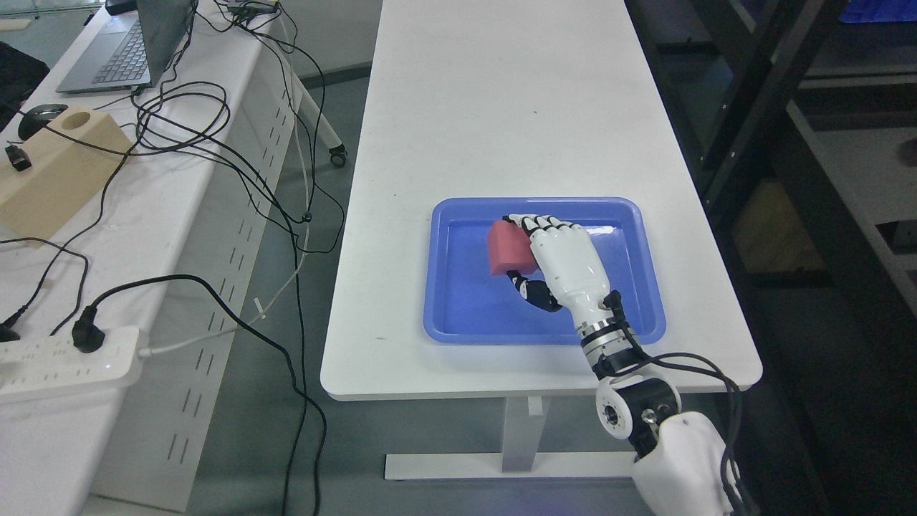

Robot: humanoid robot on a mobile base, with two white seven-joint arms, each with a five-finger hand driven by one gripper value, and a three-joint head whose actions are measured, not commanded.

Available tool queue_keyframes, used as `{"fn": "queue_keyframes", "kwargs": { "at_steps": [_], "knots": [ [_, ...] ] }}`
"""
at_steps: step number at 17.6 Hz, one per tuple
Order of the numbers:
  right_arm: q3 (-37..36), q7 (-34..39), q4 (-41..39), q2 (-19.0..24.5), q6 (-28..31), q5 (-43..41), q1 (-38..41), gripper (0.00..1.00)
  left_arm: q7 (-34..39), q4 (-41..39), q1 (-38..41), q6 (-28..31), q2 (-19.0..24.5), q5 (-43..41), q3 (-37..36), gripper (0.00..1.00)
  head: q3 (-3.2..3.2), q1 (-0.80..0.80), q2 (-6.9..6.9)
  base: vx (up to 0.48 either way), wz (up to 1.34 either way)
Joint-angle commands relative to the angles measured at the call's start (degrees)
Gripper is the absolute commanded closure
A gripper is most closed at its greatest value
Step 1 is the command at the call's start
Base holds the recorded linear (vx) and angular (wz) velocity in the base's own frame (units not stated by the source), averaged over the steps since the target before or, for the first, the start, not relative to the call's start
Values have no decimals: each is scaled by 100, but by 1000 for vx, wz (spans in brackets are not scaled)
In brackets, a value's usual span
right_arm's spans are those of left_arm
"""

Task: Pick pink block from left shelf to tray
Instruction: 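Lower the pink cube into the blue tray with the right hand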

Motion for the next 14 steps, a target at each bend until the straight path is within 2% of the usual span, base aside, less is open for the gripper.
{"fn": "queue_keyframes", "kwargs": {
  "at_steps": [1, 4, 6, 8, 9, 14],
  "knots": [
    [89, 274, 134, -100, 120, -4, 6, 95, 2, -100, 0, -4, 100, 0, 0, 0, 0, 0, 0, 43, -28],
    [89, 310, 134, -100, 129, -4, 6, 94, 2, -100, 0, -4, 100, 0, 0, 0, 0, 0, 0, 41, -39],
    [80, 319, 134, -100, 164, -4, 6, 90, 2, -100, 0, -4, 100, 0, 0, 0, 0, 0, 0, 38, -35],
    [80, 354, 143, -100, 400, -22, 6, 68, 2, -100, 0, -4, 100, 0, 0, 0, 0, 0, 0, 24, -1],
    [71, 372, 143, -100, 506, -22, 15, 50, 2, -100, 0, 5, 100, 0, 0, 0, 0, 0, 0, 14, 0],
    [36, 398, 134, -100, 647, -337, 41, 33, 2, -100, 0, 5, 100, 0, 0, 0, 0, 0, 0, 3, 0]
  ]
}}
